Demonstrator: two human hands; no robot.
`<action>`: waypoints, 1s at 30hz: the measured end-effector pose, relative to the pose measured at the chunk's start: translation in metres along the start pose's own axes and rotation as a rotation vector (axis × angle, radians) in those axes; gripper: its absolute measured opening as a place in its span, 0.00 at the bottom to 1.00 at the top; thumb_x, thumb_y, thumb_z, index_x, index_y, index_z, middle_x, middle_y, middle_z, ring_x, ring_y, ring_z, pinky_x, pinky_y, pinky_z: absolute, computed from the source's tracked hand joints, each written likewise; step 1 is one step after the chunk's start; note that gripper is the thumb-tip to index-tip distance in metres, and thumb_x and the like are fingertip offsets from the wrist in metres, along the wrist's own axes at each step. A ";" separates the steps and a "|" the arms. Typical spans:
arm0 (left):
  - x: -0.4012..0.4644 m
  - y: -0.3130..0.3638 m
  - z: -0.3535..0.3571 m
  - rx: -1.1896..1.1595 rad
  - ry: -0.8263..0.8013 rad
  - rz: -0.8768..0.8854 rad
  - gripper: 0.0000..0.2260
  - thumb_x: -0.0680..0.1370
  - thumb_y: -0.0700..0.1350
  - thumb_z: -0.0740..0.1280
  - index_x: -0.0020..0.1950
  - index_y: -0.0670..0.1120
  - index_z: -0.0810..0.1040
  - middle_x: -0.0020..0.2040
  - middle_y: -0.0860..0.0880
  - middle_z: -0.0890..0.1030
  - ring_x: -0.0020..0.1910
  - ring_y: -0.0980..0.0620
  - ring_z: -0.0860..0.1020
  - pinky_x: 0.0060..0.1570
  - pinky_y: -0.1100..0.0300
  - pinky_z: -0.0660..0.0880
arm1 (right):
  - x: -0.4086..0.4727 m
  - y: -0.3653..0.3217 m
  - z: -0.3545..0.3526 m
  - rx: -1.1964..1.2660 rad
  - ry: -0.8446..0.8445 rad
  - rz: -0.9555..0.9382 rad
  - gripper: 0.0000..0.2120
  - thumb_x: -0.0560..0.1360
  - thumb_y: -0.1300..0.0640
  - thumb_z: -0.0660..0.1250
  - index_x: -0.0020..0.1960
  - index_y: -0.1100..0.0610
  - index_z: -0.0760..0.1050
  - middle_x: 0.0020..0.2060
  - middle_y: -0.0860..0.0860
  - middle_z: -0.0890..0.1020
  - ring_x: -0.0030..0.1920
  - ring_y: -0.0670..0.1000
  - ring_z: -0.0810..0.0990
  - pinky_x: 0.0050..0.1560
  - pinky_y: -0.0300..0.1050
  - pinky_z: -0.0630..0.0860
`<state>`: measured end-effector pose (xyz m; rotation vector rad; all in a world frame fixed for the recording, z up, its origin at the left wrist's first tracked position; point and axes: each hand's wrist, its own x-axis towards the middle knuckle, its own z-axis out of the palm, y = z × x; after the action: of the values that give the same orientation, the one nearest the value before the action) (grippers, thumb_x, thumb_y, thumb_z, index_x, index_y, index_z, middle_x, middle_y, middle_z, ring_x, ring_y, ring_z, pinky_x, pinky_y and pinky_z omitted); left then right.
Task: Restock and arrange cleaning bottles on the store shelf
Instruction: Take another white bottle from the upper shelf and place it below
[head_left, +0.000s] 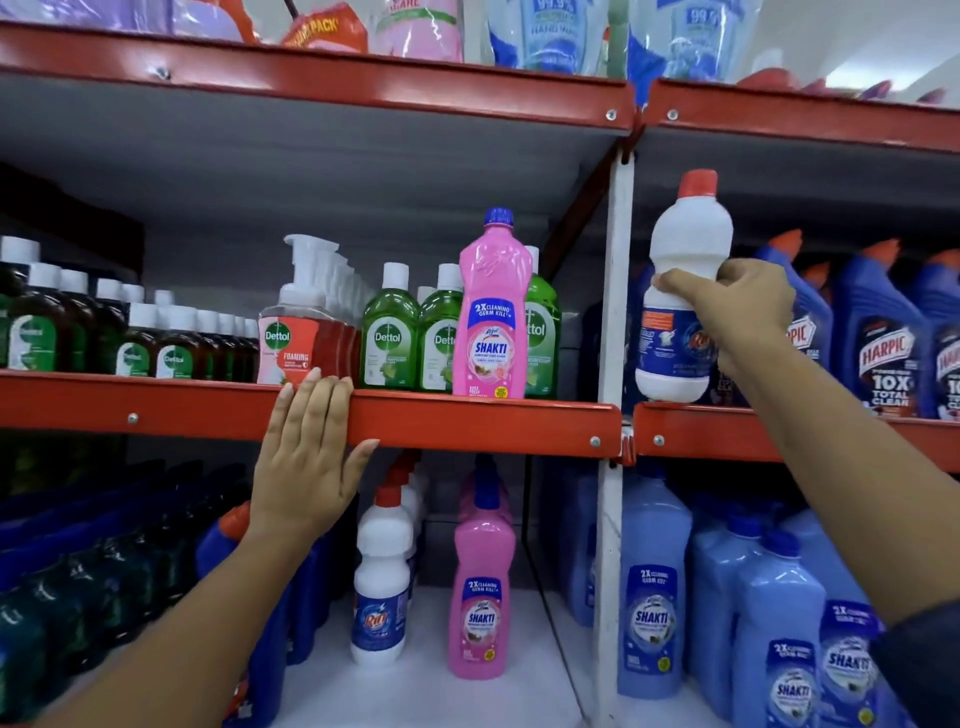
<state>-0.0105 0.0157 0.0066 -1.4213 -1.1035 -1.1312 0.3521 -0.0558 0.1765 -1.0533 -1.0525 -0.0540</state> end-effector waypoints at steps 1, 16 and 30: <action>0.000 0.000 0.000 -0.002 -0.003 0.001 0.28 0.82 0.56 0.48 0.71 0.36 0.62 0.68 0.37 0.69 0.72 0.39 0.63 0.72 0.42 0.58 | -0.002 -0.006 -0.003 0.002 0.010 -0.016 0.21 0.57 0.42 0.76 0.42 0.56 0.81 0.41 0.52 0.85 0.41 0.53 0.84 0.48 0.54 0.83; 0.001 -0.004 -0.005 -0.039 -0.026 0.030 0.28 0.82 0.56 0.50 0.71 0.36 0.64 0.68 0.37 0.70 0.72 0.40 0.62 0.75 0.47 0.53 | -0.112 -0.033 -0.016 0.345 -0.298 0.079 0.06 0.65 0.59 0.77 0.41 0.57 0.82 0.35 0.52 0.85 0.30 0.45 0.82 0.28 0.36 0.76; -0.001 -0.007 0.005 -0.003 0.060 0.053 0.27 0.83 0.56 0.49 0.72 0.37 0.63 0.70 0.38 0.69 0.73 0.41 0.61 0.74 0.46 0.54 | -0.249 0.051 0.071 0.465 -0.353 0.343 0.22 0.53 0.55 0.82 0.46 0.56 0.82 0.44 0.53 0.88 0.46 0.55 0.86 0.46 0.52 0.82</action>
<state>-0.0167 0.0217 0.0061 -1.4023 -1.0174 -1.1311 0.1944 -0.0818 -0.0340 -0.8147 -1.1119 0.6460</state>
